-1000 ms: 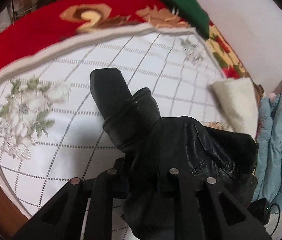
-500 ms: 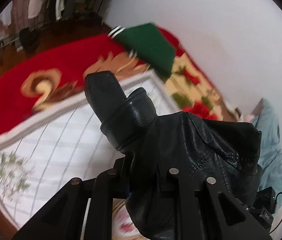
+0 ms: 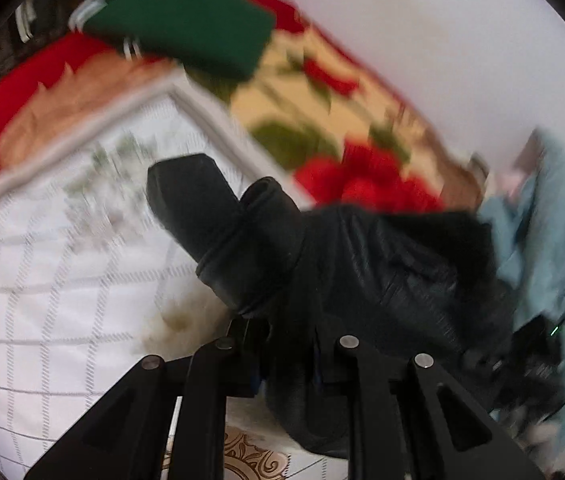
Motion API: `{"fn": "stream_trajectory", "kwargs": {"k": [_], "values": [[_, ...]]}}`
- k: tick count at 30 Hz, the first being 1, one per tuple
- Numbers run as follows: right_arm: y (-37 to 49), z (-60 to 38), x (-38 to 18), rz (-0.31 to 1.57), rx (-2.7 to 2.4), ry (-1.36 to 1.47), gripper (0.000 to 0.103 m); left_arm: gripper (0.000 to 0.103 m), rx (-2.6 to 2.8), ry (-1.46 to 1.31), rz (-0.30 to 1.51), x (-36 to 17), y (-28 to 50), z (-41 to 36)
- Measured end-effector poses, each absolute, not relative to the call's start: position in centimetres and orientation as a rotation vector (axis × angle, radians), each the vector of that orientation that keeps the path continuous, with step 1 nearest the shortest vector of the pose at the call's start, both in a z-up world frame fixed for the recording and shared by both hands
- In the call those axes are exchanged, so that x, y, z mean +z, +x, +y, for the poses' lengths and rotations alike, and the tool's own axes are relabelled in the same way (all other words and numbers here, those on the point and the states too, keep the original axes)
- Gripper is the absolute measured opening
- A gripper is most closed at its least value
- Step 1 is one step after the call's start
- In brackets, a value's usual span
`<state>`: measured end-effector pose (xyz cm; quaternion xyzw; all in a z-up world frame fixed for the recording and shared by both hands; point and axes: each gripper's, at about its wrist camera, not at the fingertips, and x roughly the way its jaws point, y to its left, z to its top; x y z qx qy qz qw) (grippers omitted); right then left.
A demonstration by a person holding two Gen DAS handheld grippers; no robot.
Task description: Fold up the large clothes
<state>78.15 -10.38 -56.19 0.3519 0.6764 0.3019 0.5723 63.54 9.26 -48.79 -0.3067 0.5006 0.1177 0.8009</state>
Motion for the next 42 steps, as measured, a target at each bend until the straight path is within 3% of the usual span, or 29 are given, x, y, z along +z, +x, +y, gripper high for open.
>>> {"fn": "stream_trajectory", "kwargs": {"k": [7,9,11,12,18,24,42], "values": [[79.9,-10.7,-56.4,1.678,0.582,0.646,0.075,0.031,0.248,-0.513,1.13,-48.3,62.9,7.7],[79.4,-10.5,-55.1,1.66,0.49,0.563,0.081,0.048,0.242,-0.415,1.151,-47.2,63.1,6.5],[78.6,-10.2,-52.5,1.601,0.355,0.432,0.082,0.1,0.245,-0.319,1.158,-46.4,62.7,5.6],[78.1,-9.9,-51.2,1.574,0.293,0.376,0.082,0.103,0.252,-0.253,1.145,-45.4,62.1,4.9],[68.3,-7.2,-46.1,1.406,-0.037,-0.003,0.083,0.103,0.229,-0.083,1.134,-41.8,59.4,3.1],[57.0,-6.5,-42.5,1.31,-0.202,-0.079,0.083,0.103,0.189,-0.013,1.099,-36.2,55.2,2.1],[28.6,1.1,-11.9,0.977,-0.332,-0.047,0.083,0.103,0.058,0.037,0.9,-12.0,36.3,3.6]]}}
